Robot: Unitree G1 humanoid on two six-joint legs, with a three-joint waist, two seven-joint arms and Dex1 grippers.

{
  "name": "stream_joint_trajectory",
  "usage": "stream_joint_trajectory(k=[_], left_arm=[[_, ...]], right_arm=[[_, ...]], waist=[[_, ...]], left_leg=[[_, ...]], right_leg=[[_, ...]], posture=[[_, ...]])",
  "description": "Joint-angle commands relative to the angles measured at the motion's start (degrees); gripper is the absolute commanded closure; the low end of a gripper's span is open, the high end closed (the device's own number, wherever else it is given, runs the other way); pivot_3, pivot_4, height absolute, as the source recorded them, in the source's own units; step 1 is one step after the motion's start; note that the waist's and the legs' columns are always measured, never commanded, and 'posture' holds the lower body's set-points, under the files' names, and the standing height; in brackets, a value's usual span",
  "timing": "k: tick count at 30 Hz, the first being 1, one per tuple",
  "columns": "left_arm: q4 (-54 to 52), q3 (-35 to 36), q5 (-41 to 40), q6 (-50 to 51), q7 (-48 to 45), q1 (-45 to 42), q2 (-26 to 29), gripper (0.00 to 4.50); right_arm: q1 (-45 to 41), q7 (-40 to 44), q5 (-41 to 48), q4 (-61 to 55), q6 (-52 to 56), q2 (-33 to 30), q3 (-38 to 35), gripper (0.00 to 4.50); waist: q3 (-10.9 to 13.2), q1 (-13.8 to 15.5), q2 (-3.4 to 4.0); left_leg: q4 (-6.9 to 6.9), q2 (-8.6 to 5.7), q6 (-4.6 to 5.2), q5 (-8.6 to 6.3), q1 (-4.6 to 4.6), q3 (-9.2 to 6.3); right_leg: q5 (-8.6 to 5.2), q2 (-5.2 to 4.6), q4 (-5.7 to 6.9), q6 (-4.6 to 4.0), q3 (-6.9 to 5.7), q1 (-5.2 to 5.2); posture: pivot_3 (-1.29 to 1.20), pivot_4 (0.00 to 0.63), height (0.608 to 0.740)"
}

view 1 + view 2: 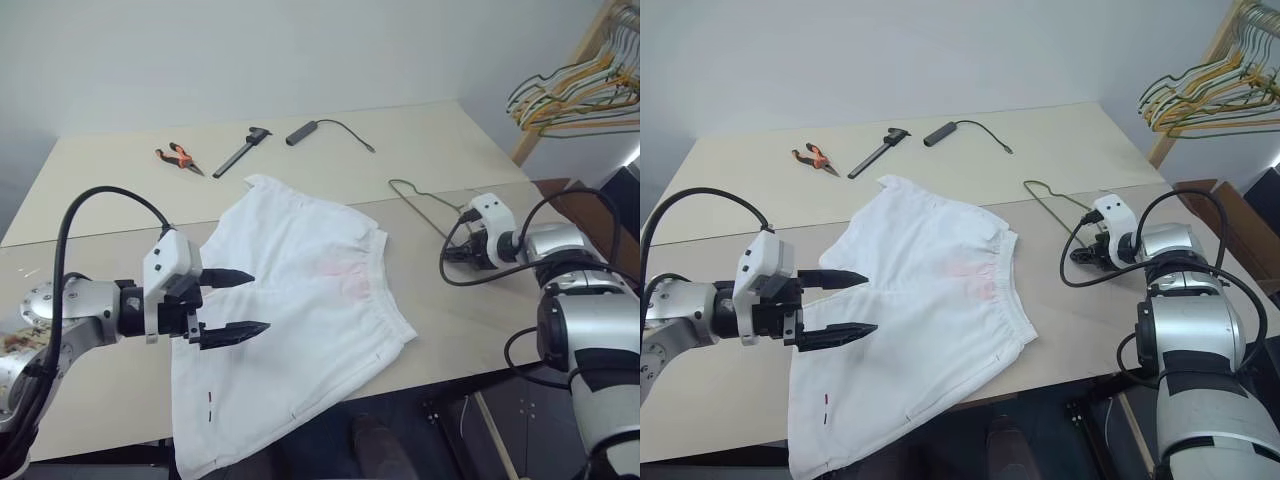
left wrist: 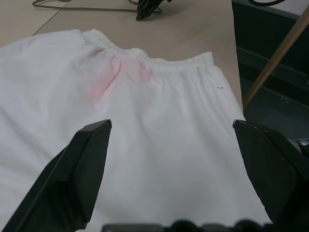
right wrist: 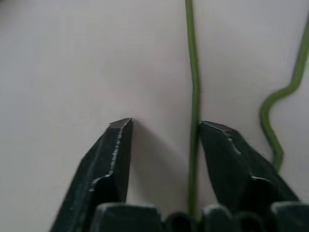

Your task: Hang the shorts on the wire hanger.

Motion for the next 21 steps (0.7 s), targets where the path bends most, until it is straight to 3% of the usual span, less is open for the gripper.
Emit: stream_joint_trajectory(k=[1, 4, 10, 15, 18, 21], left_arm=[[-1.7, 0.8, -0.4, -1.2, 0.6, -1.0, 0.0, 0.13], [-2.0, 0.4, -0.4, -1.6, 1.6, -1.3, -0.9, 0.13], [-0.8, -1.8, 1.3, -3.0, 4.8, -2.7, -4.1, 0.13], [1.9, -2.0, -1.7, -0.5, 12.3, -7.2, -11.6, 0.13], [3.5, -1.7, -4.5, 1.5, 17.4, -9.4, -16.8, 0.13], [5.7, -1.0, -8.6, 3.9, 23.6, -11.9, -22.8, 0.13]], right_arm=[[1.2, -0.8, -1.5, 0.2, 0.0, -0.5, 1.0, 3.35], [1.6, -1.9, -1.8, 0.2, -0.4, -0.4, 1.1, 4.44], [0.6, -2.9, 1.7, -1.2, -1.0, -0.4, -2.3, 4.44], [-0.4, -3.6, 8.4, -5.7, 1.5, -0.6, -8.8, 4.44], [2.6, -3.0, 12.6, -15.5, 7.1, -0.1, -11.6, 4.44], [10.9, -4.1, 17.1, -35.0, 13.0, 1.4, -13.5, 4.44]], waist=[[-0.1, 0.0, -0.07], [-0.3, -0.1, -0.23], [-1.1, -0.1, -0.26], [-1.7, -0.8, -0.03], [-2.6, -1.8, 0.17], [-3.4, -2.0, 0.18]], left_leg=[[0.0, 0.0, 0.0, 0.0, 0.0, 0.0], [0.0, 0.0, -0.01, 0.01, 0.01, -0.01], [0.05, -0.02, -0.05, 0.03, -0.03, -0.03], [0.16, -0.01, -0.1, 0.1, -0.09, -0.06], [0.21, -0.02, -0.09, 0.11, -0.12, -0.07], [0.25, -0.01, -0.08, 0.1, -0.14, -0.19]], right_leg=[[0.0, 0.0, 0.0, 0.0, 0.0, 0.0], [0.0, 0.0, 0.01, -0.01, -0.01, 0.01], [0.02, -0.03, 0.0, 0.0, -0.04, 0.03], [0.17, -0.02, 0.0, 0.02, -0.04, 0.02], [0.2, -0.04, 0.0, 0.06, -0.03, 0.03], [0.21, -0.03, -0.01, 0.09, -0.08, 0.09]], posture=[[-0.03, 0.075, 0.74], [-0.03, 0.061, 0.74], [-0.07, 0.041, 0.74], [-0.11, 0.012, 0.74], [-0.14, 0.0, 0.74], [-0.15, 0.0, 0.74]])
